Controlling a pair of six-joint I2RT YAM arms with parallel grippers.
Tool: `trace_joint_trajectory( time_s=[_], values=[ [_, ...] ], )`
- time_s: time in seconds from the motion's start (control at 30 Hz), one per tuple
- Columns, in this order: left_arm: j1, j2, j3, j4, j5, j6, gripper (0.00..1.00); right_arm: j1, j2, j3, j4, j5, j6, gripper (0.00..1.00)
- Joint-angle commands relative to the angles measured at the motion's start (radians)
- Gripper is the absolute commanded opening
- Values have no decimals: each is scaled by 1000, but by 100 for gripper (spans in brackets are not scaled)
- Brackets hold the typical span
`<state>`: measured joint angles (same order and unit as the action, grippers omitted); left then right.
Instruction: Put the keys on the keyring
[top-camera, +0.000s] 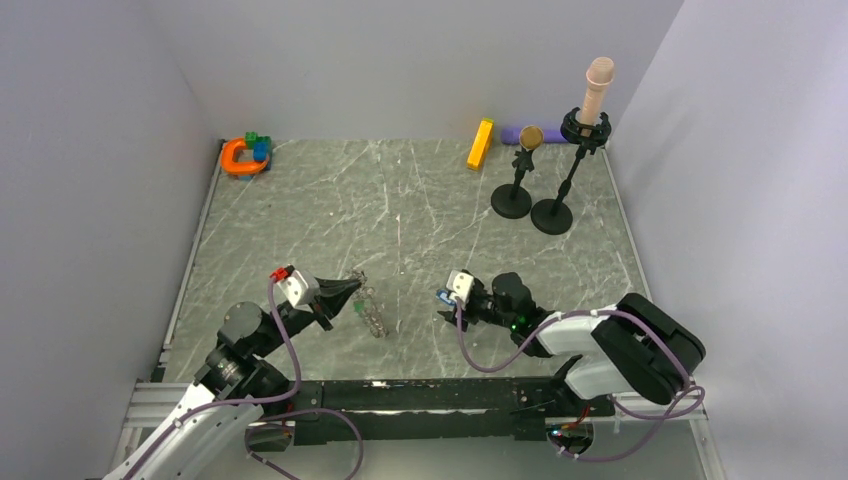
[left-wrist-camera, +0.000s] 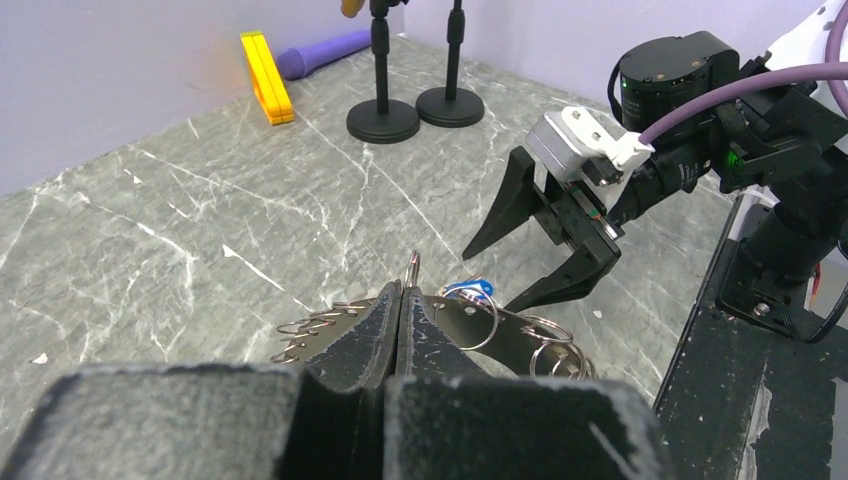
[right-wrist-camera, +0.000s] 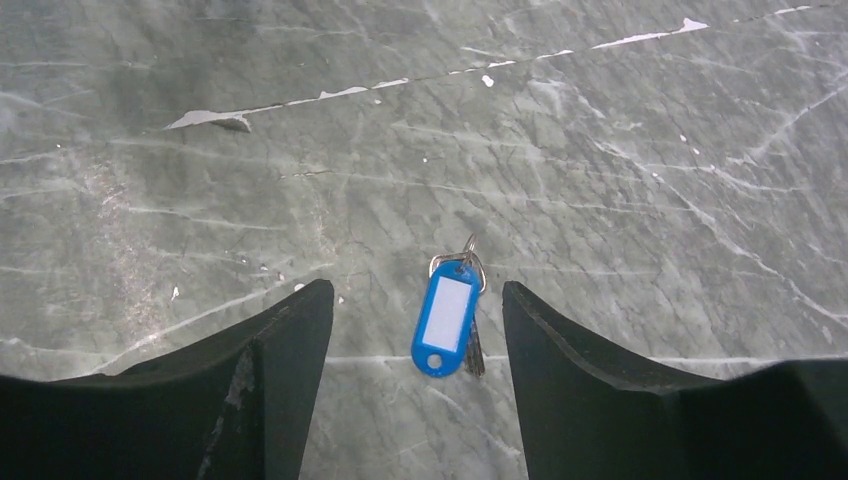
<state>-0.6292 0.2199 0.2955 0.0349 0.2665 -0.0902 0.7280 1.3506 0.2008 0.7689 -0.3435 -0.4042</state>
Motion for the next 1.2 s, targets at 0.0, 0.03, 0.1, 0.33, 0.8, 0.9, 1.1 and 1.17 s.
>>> trace_joint_trajectory(
  time_s=[0.0,0.03,0.1,0.33,0.8,0.9,1.1,1.17],
  values=[
    [-3,2,13,55,-18,11,0,4,35,28,95,-39,-8,64],
    [-3,4,14,52,-19,12,0,3,47,36,98,-43,-1,61],
    [-3,3,15,50,-22,12,0,2,68,47,106,-54,15,54],
    [-2,1,14,50,-29,15,0,-6,118,82,120,-18,58,51],
    [-3,-10,12,48,-41,18,0,-29,172,103,116,6,108,38],
    [-2,-8,11,49,-42,17,0,-33,181,112,119,2,117,37],
    [-3,-13,10,50,-40,17,0,-39,198,127,114,3,130,36],
    [-3,-14,8,52,-39,17,0,-39,201,126,113,2,130,35]
  ],
)
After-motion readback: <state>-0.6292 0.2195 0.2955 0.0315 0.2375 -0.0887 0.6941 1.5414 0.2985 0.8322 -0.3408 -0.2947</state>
